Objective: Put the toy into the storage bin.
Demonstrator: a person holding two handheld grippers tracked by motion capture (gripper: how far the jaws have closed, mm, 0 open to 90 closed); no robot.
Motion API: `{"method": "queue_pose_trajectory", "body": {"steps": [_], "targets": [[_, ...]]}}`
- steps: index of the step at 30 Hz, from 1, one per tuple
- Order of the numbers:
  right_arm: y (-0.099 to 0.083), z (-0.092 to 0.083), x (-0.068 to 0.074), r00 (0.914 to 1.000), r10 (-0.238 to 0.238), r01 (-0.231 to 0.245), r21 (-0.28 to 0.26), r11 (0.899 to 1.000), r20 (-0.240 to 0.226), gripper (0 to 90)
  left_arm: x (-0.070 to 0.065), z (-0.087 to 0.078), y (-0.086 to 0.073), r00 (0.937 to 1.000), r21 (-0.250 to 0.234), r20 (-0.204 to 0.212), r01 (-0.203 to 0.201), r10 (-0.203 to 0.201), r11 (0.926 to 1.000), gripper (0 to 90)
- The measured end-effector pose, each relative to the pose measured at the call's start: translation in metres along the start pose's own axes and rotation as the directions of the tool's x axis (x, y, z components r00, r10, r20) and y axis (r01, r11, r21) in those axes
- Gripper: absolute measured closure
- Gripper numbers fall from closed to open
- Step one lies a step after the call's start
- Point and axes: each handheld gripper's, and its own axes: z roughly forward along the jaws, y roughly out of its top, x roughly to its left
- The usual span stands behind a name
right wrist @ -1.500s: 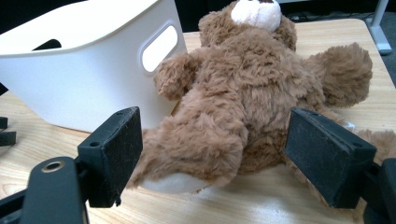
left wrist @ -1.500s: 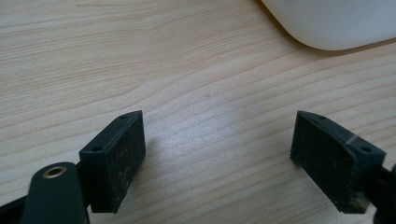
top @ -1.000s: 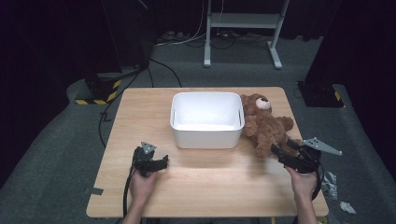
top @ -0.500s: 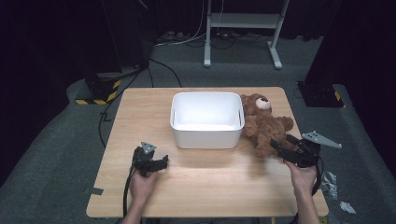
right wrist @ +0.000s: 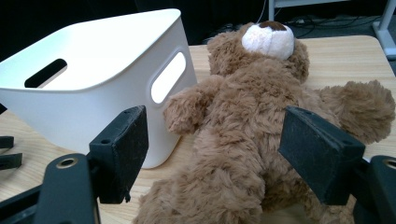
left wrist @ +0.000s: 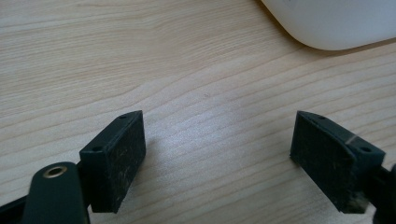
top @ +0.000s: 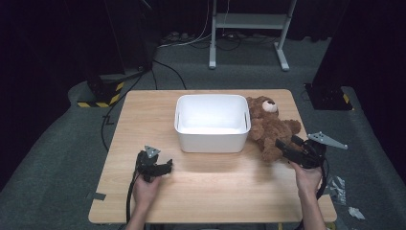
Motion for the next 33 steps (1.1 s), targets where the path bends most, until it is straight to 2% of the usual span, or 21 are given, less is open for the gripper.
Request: {"method": "queue_pose_trajectory", "body": {"steps": [7, 13, 19, 30, 33], "targets": [[0.001, 0.000, 0.000, 1.0000, 0.000, 0.000, -0.017, 1.000, -0.001, 20.8, 0.000, 0.000, 0.000, 1.0000, 0.000, 0.000, 0.000, 0.000, 1.0000, 18.0], [0.001, 0.004, -0.001, 0.9999, -0.010, 0.010, -0.003, 1.000, 0.007, 19.6, 0.000, 0.000, 0.000, 1.0000, 0.000, 0.001, -0.001, 0.001, 1.0000, 18.1], [0.009, 0.012, 0.000, 0.9997, -0.008, 0.008, 0.013, 1.000, 0.021, 20.1, 0.000, 0.000, 0.000, 1.0000, 0.000, 0.001, -0.001, 0.001, 1.0000, 18.1], [0.019, 0.024, 0.003, 0.9986, -0.034, 0.032, 0.031, 0.999, 0.040, 21.0, 0.000, 0.000, 0.000, 1.0000, 0.000, 0.000, 0.002, -0.002, 1.0000, 18.1], [0.022, 0.026, 0.002, 0.9987, -0.022, 0.021, 0.034, 0.999, 0.045, 21.9, 0.000, 0.000, 0.000, 1.0000, -0.001, 0.001, 0.006, -0.006, 1.0000, 18.1]]}}
